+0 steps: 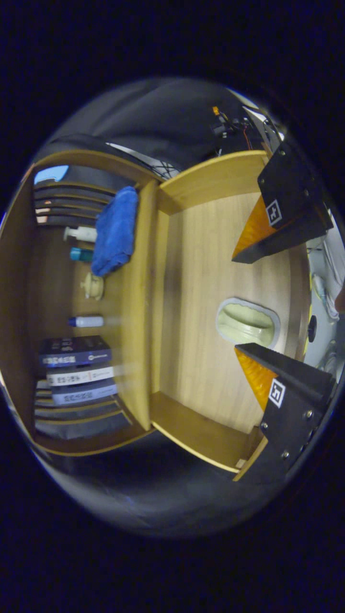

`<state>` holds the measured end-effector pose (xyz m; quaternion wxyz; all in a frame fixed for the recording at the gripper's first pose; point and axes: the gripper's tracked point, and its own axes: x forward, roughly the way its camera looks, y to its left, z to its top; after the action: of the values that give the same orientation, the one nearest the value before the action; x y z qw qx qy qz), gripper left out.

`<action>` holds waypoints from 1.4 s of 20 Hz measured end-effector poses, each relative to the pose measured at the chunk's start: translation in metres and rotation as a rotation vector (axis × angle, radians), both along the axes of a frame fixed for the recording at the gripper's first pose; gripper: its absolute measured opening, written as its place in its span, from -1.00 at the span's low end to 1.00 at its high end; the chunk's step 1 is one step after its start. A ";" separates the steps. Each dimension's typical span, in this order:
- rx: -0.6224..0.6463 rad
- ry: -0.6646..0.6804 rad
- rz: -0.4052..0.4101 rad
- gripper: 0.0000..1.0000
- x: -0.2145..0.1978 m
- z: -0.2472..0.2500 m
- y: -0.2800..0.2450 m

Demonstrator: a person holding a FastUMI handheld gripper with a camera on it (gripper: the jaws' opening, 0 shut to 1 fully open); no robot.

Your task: Pull open the drawer, take out the items inside it, and place them on the countertop above the cabinet.

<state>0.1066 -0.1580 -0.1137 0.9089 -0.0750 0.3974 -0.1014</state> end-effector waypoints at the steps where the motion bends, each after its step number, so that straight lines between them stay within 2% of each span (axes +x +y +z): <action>1: 0.022 0.032 -0.021 0.98 -0.004 -0.010 0.001; 3: 0.028 0.053 -0.043 0.90 0.003 -0.021 -0.009; 5: 0.065 0.066 -0.055 0.68 0.009 -0.029 -0.007; 8: 0.185 0.099 -0.052 0.69 0.015 -0.049 0.013; 10: 0.178 0.102 -0.059 0.68 0.015 -0.058 0.013; 12: 0.232 0.105 -0.093 -0.11 0.018 -0.068 0.019; 13: 0.279 0.067 -0.053 -0.50 0.024 -0.062 0.031; 15: 0.265 0.022 -0.024 -0.53 0.029 -0.062 0.027; 17: 0.259 -0.041 -0.040 -0.81 0.033 -0.051 0.021; 22: 0.355 -0.183 0.029 -0.81 0.033 -0.001 0.040; 28: 0.239 -0.333 0.144 -0.81 0.018 0.054 0.045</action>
<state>0.1251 -0.1131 -0.0600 0.9694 0.0231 0.2444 0.0009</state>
